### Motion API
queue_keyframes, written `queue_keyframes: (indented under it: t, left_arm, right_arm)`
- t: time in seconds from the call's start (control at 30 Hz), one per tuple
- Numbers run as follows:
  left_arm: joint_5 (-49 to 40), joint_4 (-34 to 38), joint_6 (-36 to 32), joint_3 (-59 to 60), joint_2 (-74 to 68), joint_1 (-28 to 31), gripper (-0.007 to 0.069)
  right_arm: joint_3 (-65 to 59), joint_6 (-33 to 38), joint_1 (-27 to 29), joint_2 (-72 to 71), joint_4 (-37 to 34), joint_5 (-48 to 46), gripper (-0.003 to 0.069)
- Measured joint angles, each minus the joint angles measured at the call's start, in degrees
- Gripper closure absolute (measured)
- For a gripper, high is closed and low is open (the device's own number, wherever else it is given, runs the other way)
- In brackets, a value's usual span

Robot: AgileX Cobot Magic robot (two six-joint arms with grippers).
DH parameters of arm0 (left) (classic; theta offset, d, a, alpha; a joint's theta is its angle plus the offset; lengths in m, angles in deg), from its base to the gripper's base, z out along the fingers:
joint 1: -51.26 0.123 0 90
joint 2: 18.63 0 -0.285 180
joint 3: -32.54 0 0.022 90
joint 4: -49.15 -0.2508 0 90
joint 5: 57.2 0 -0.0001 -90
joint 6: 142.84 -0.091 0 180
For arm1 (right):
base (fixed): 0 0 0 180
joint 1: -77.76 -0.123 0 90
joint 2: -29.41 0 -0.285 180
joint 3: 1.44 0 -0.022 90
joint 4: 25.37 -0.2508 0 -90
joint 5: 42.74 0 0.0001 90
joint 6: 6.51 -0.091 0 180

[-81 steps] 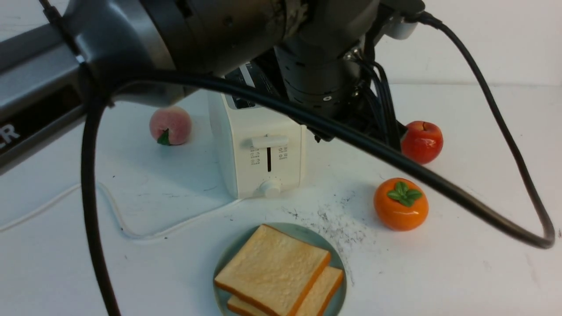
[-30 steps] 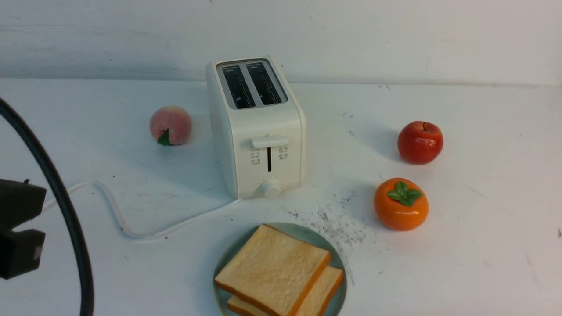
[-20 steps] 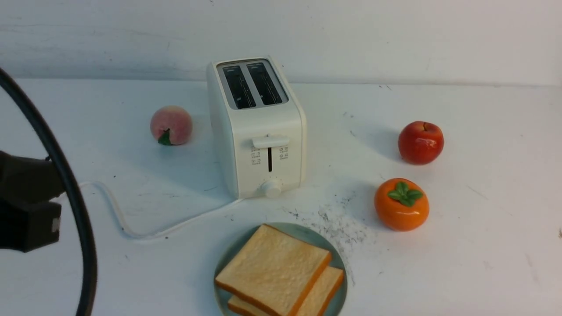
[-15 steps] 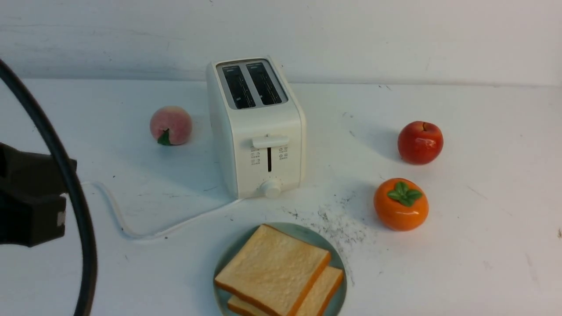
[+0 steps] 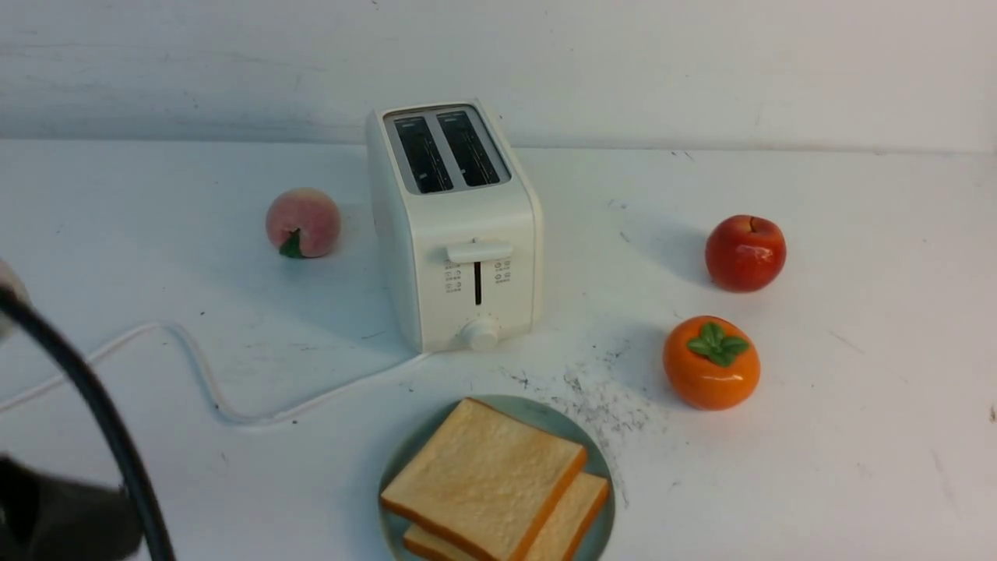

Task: Take toasted bread from bread machine on white table place on plate.

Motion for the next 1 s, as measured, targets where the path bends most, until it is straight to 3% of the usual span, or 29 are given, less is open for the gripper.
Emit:
queue_keyframes:
  t: [0.07,0.3,0.47,0.83,1.0]
  left_arm:
    - [4.45,3.32,-1.28,4.36,2.50,0.00,0.0638]
    - [40.90,7.26,-1.65,21.49,8.28,0.00,0.0638]
    - [54.45,7.31,-1.53,25.91,8.27,0.00,0.0638]
    - [53.17,7.38,-1.53,26.60,8.27,0.00,0.0638]
    - [49.39,12.43,0.74,26.60,8.27,0.00,0.0638]
  right_arm:
    - [0.00,0.00,0.00,0.00,0.00,0.00,0.0541]
    - [0.04,0.00,0.00,0.00,-0.02,0.00,0.0531]
    - [0.04,0.00,0.00,0.00,-0.02,-0.04,0.0525]
    - [0.04,0.00,0.00,0.00,-0.02,-0.04,0.0517]
    - [0.04,0.00,0.00,0.00,-0.02,-0.04,0.0510]
